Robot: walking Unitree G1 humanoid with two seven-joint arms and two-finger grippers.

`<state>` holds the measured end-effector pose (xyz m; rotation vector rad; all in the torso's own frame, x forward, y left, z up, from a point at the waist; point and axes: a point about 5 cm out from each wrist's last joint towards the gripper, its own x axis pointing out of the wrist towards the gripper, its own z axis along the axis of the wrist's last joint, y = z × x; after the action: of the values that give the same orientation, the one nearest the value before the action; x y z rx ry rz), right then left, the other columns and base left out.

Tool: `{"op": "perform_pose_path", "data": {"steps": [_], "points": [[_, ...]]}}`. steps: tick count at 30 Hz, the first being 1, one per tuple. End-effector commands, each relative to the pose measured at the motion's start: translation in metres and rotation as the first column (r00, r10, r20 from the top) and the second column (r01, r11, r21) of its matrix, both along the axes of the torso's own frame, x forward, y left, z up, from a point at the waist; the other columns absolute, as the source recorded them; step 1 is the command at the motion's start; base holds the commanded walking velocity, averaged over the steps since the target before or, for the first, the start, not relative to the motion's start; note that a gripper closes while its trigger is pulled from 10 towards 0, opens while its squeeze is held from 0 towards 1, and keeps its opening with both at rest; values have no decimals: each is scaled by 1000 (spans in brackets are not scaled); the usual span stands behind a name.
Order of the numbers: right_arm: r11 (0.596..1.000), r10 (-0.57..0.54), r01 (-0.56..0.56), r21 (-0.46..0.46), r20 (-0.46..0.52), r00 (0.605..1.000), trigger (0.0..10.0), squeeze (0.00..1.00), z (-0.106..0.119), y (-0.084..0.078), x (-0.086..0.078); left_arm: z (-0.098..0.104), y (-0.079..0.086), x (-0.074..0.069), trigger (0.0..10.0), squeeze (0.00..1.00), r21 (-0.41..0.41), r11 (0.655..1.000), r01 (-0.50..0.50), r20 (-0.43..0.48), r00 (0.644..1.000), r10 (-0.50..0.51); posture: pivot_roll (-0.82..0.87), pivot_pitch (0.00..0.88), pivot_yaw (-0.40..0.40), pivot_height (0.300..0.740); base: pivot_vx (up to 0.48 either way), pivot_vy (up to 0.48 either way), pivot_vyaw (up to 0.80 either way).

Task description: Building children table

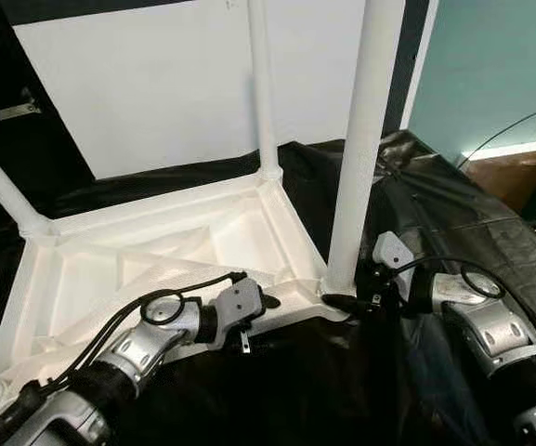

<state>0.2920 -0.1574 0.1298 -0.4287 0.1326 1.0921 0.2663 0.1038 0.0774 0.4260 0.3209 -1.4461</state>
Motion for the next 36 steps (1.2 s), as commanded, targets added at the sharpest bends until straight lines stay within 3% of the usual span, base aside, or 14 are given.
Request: {"op": "perform_pose_path", "data": {"steps": [1,2,5,6,7,11,12,14,15,17,18,20,31,36], "points": [[1000,14,-15,26,32,999,0,0,7,2,0,-57,21,-30,0,0,211,977,-9,-225,973,57,-43,5,35,740,0,0,0],[1000,14,-15,26,32,999,0,0,7,2,0,-57,21,-30,0,0,211,977,-9,-225,973,57,-43,5,35,740,0,0,0],[999,2,-3,33,35,999,0,0,7,1,0,-50,13,-31,7294,0,159,987,4,-234,972,34,-43,3,37,740,0,0,0],[999,2,-3,33,35,999,0,0,7,1,0,-50,13,-31,7294,0,159,987,4,-234,972,34,-43,3,37,740,0,0,0],[999,0,-2,34,35,999,0,0,7,1,0,-46,11,-33,10000,0,127,992,24,-251,968,9,-43,3,37,740,0,0,0],[999,-3,2,38,37,999,0,0,6,1,0,-41,7,-34,10000,0,90,996,31,-270,963,-6,-42,3,38,740,0,0,0],[999,-6,5,40,38,999,0,0,6,1,0,-41,6,-32,1451,0,90,996,25,-268,963,0,-42,2,37,740,0,0,0],[999,-9,7,42,38,999,0,0,6,2,0,-42,6,-30,1451,0,93,995,20,-266,964,6,-43,2,36,740,0,0,0],[999,-10,8,43,39,999,0,0,6,2,0,-42,6,-29,0,0,97,995,10,-267,963,16,-44,2,35,740,0,0,0],[999,-11,9,44,39,999,0,0,6,2,0,-43,5,-28,0,0,105,994,1,-259,965,26,-44,1,32,740,0,0,0],[999,-11,9,43,38,999,0,0,6,1,0,-43,5,-28,4745,0,111,994,-2,-250,968,30,-45,0,31,740,0,0,0],[999,-11,10,42,37,999,0,0,6,1,-1,-44,4,-27,10000,0,118,993,-5,-240,970,34,-46,0,31,740,0,0,0],[988,-81,78,132,15,997,0,0,4,5,-2,-45,1,-27,10000,0,136,991,-11,-226,973,42,-50,0,20,740,0,0,0],[876,-379,350,332,22,925,0,0,-12,24,-12,-45,2,-27,10000,0,141,990,-13,-223,974,45,-44,0,14,740,0,0,0]]}}
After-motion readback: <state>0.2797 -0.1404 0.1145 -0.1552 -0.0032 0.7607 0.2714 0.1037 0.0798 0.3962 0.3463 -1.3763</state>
